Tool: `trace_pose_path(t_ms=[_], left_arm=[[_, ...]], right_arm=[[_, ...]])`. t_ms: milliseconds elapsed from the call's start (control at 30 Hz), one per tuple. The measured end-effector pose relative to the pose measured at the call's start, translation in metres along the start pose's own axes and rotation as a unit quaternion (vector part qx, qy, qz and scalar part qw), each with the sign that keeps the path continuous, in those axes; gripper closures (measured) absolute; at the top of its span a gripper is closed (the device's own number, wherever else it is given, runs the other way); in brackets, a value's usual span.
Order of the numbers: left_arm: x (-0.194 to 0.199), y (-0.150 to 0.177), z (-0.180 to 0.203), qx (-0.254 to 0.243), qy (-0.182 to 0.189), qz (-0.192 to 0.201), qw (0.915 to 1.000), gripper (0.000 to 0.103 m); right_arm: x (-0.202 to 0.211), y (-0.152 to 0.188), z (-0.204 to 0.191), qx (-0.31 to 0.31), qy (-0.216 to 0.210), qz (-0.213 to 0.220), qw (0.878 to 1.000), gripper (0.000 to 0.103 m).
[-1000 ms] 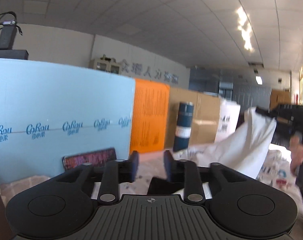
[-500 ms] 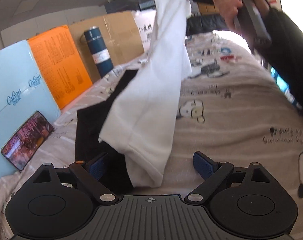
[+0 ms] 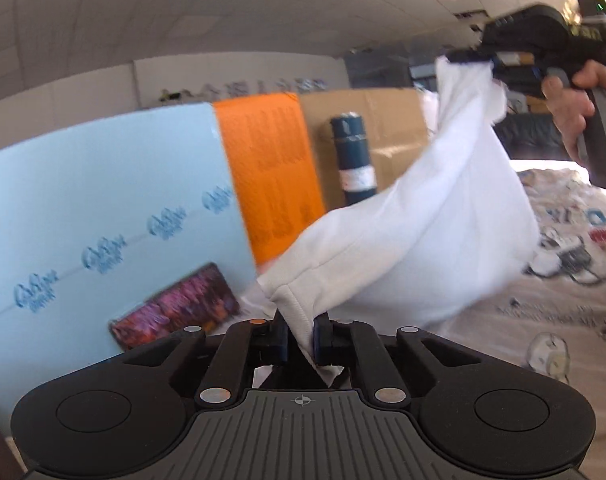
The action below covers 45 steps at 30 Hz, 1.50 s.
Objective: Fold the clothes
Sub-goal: 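Lift the white T-shirt with both grippers and shake it out in the air, then lower the T-shirt onto the bed and open both grippers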
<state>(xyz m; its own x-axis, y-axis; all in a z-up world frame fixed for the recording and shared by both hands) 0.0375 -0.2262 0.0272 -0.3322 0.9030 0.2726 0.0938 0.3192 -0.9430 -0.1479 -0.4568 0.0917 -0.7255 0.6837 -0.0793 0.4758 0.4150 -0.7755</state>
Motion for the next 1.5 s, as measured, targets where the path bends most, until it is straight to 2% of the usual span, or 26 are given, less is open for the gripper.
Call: trace_pose_path(t_ms=[67, 133, 233, 333, 433, 500, 600, 767, 900, 1000, 1100, 1267, 1500], left_arm=[[0.004, -0.019, -0.018, 0.013, -0.055, 0.041, 0.9976, 0.094], [0.011, -0.037, -0.030, 0.019, -0.099, 0.083, 0.9915, 0.094], [0.028, -0.060, -0.037, 0.010, -0.141, 0.134, 0.9808, 0.094], [0.052, -0.065, -0.026, -0.043, -0.161, 0.164, 0.9724, 0.094], [0.077, -0.051, -0.011, -0.080, -0.139, 0.159, 0.9743, 0.093], [0.089, -0.040, -0.006, -0.076, -0.109, 0.147, 0.9801, 0.093], [0.105, -0.023, 0.000, -0.066, -0.063, 0.129, 0.9874, 0.093], [0.132, 0.006, 0.012, -0.050, 0.014, 0.098, 0.9939, 0.093], [0.154, 0.029, 0.021, -0.037, 0.076, 0.072, 0.9938, 0.093], [0.159, 0.039, 0.032, -0.022, 0.111, 0.038, 0.9929, 0.093], [0.164, 0.056, 0.042, 0.016, 0.141, 0.001, 0.9899, 0.093], [0.169, 0.077, 0.054, 0.043, 0.149, -0.043, 0.9870, 0.093], [0.180, 0.094, 0.067, 0.038, 0.169, -0.078, 0.9818, 0.092]], right_arm=[[-0.017, -0.003, -0.005, 0.000, -0.005, -0.002, 1.000, 0.097], [-0.034, -0.006, -0.009, -0.001, -0.010, -0.003, 1.000, 0.097], [-0.047, -0.005, -0.016, -0.004, -0.030, -0.004, 1.000, 0.098], [-0.047, -0.003, -0.020, 0.001, -0.055, 0.000, 0.998, 0.098], [-0.040, -0.003, -0.009, -0.004, -0.074, -0.012, 0.997, 0.098], [-0.027, -0.004, 0.002, -0.017, -0.095, -0.034, 0.995, 0.098], [0.006, 0.001, 0.014, 0.021, -0.107, -0.051, 0.993, 0.098], [0.080, 0.017, 0.023, 0.063, -0.115, -0.052, 0.990, 0.098], [0.130, 0.030, 0.027, 0.093, -0.094, -0.040, 0.990, 0.098], [0.158, 0.036, 0.035, 0.100, -0.060, -0.055, 0.992, 0.098], [0.181, 0.043, 0.044, 0.114, -0.033, -0.083, 0.989, 0.098], [0.213, 0.061, 0.059, 0.113, 0.001, -0.135, 0.984, 0.098], [0.261, 0.077, 0.066, 0.131, 0.013, -0.145, 0.981, 0.098]])
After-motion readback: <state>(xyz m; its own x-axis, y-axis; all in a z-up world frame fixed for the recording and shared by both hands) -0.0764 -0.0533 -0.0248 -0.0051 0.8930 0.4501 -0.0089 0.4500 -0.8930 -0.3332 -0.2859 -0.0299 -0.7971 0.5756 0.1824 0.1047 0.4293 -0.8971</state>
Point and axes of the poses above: each gripper's, at about its wrist camera, not at the fingertips, and x roughly against the way its jaws point, z to its right, y to its underside, the point moved 2 cm from there along -x, roughly the way its jaws point, and after that the axes turned 5 degrees about y, right-handed, at the moved point
